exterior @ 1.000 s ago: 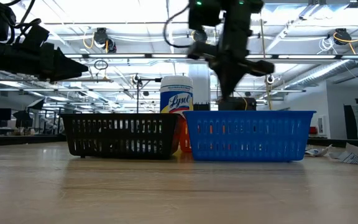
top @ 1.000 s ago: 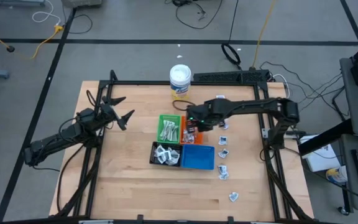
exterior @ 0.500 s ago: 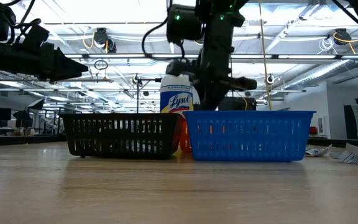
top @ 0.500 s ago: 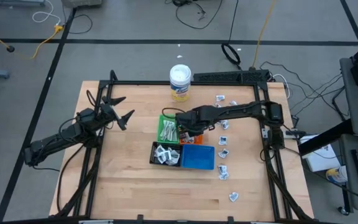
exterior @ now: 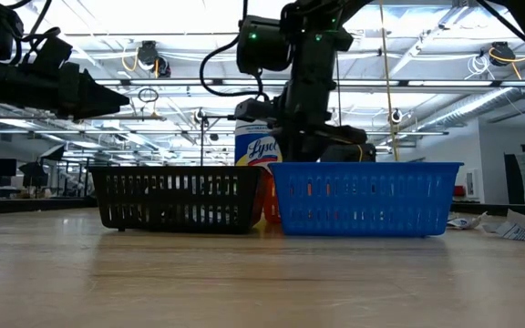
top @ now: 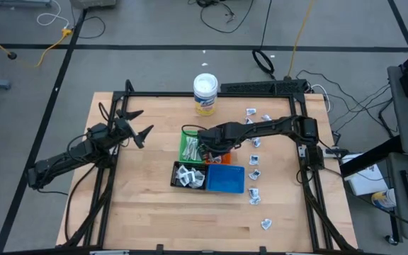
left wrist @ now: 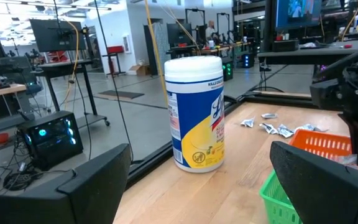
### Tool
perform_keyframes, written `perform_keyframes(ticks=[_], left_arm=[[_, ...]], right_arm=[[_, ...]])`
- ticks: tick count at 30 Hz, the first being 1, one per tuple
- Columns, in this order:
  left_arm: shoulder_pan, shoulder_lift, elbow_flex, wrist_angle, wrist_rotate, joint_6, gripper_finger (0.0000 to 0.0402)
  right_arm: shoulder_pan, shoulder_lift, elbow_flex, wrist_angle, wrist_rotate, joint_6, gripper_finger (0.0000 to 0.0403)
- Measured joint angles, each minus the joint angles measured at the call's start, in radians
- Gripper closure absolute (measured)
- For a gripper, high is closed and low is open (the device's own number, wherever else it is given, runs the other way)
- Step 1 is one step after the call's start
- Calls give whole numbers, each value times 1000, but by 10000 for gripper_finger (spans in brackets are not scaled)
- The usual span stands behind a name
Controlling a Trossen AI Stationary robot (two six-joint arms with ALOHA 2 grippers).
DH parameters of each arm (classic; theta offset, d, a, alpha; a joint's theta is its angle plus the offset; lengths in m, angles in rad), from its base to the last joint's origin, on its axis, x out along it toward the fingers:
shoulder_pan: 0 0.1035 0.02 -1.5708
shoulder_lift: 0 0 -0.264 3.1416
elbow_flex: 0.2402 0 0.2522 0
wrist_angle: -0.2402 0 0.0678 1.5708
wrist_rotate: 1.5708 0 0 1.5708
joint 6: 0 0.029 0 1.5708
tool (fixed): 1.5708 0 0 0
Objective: Pick & Place First Aid Supplies
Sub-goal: Put the ointment pack into the orange bin, then put the alcohol pad into the blue bin
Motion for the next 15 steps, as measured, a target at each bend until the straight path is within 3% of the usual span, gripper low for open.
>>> perform_keyframes(ticks=[7, 11, 15], left_arm=[[0, 0, 0, 0, 0, 0, 9], [0, 0, 0, 0, 0, 0, 9], [0, 0, 0, 0, 0, 0, 9]], right_arm=[[-3, 0, 0, -18, -17, -92, 285], [-16, -32, 0, -62, -74, -257, 239], [-41, -79, -4, -116, -82, -418, 222]])
